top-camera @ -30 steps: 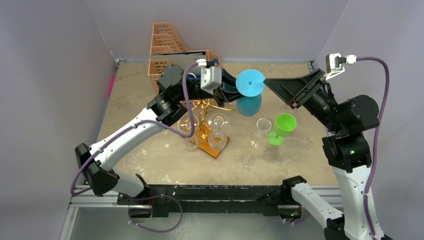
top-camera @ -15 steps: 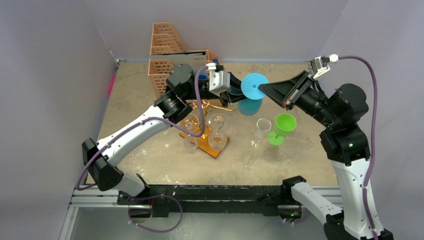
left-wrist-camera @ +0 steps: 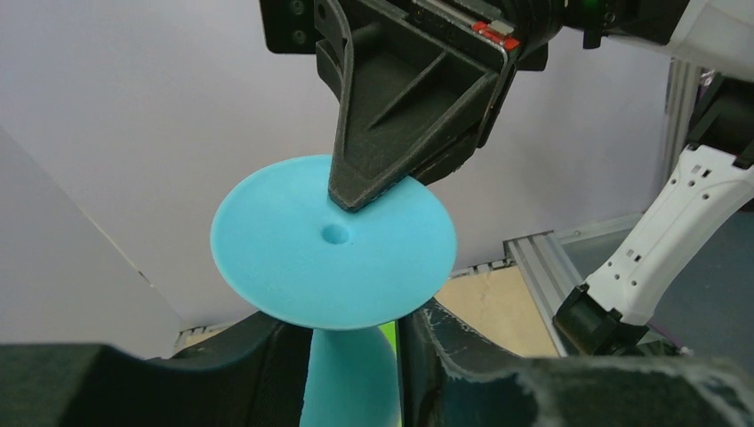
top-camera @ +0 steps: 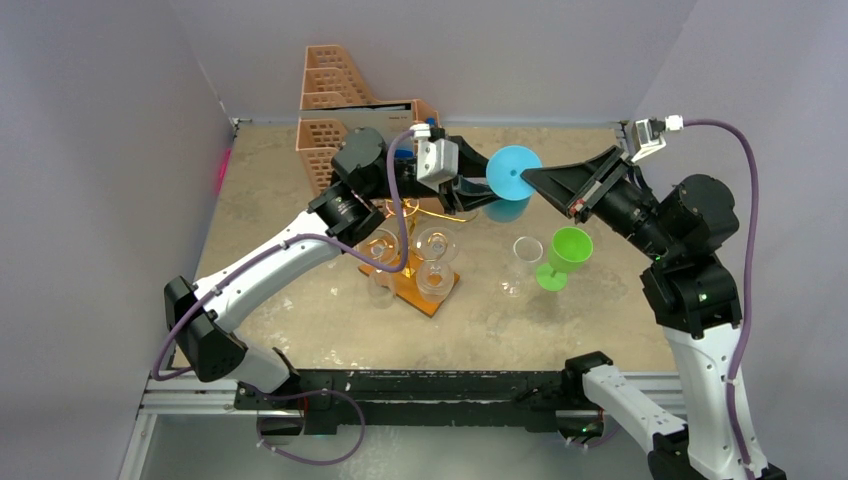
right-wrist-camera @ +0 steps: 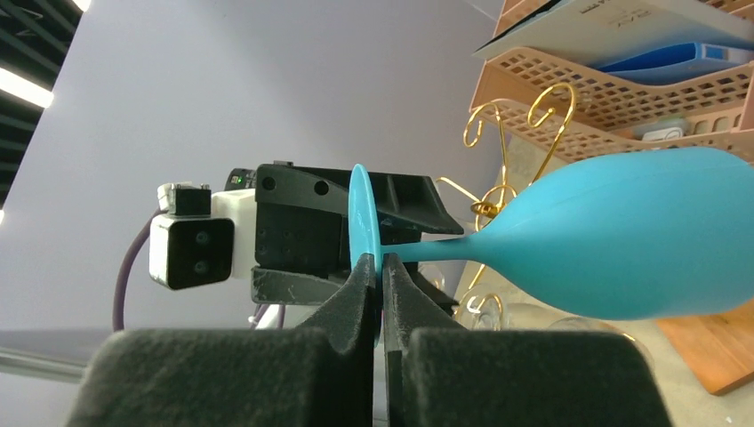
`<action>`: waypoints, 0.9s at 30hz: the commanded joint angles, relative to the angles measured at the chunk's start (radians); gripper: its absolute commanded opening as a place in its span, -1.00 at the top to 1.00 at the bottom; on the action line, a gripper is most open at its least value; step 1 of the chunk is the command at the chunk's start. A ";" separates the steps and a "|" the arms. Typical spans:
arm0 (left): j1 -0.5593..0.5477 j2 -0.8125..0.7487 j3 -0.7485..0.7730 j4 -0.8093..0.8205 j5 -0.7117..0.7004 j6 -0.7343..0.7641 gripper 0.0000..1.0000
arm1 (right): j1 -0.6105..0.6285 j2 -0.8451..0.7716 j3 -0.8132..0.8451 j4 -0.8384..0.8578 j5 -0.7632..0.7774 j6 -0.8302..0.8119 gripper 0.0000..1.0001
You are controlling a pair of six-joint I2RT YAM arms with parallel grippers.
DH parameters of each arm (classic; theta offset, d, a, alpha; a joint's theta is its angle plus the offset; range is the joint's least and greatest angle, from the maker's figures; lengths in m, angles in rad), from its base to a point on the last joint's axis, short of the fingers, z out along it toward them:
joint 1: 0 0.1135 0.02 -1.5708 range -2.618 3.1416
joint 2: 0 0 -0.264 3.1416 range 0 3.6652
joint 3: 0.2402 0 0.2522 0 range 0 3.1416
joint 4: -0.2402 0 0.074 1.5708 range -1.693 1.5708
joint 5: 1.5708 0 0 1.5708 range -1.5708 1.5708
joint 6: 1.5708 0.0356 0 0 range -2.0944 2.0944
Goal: Place the wine glass upside down on the wine glass rack
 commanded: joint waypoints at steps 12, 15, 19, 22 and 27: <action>-0.005 -0.141 -0.120 0.028 -0.266 -0.182 0.00 | -0.002 0.015 -0.061 0.078 0.121 -0.047 1.00; -0.005 -0.163 -0.089 -0.098 -0.348 -0.232 0.00 | -0.001 0.047 -0.079 0.125 0.125 -0.034 1.00; -0.005 -0.228 -0.104 -0.254 -0.564 -0.284 -0.09 | -0.002 0.101 -0.106 0.200 0.108 -0.019 1.00; -0.005 -0.270 -0.134 -0.358 -0.673 -0.278 -0.21 | -0.002 0.153 -0.107 0.249 0.043 -0.007 1.00; -0.005 -0.352 -0.170 -0.472 -0.792 -0.293 -0.21 | -0.002 0.226 -0.112 0.321 -0.047 0.017 1.00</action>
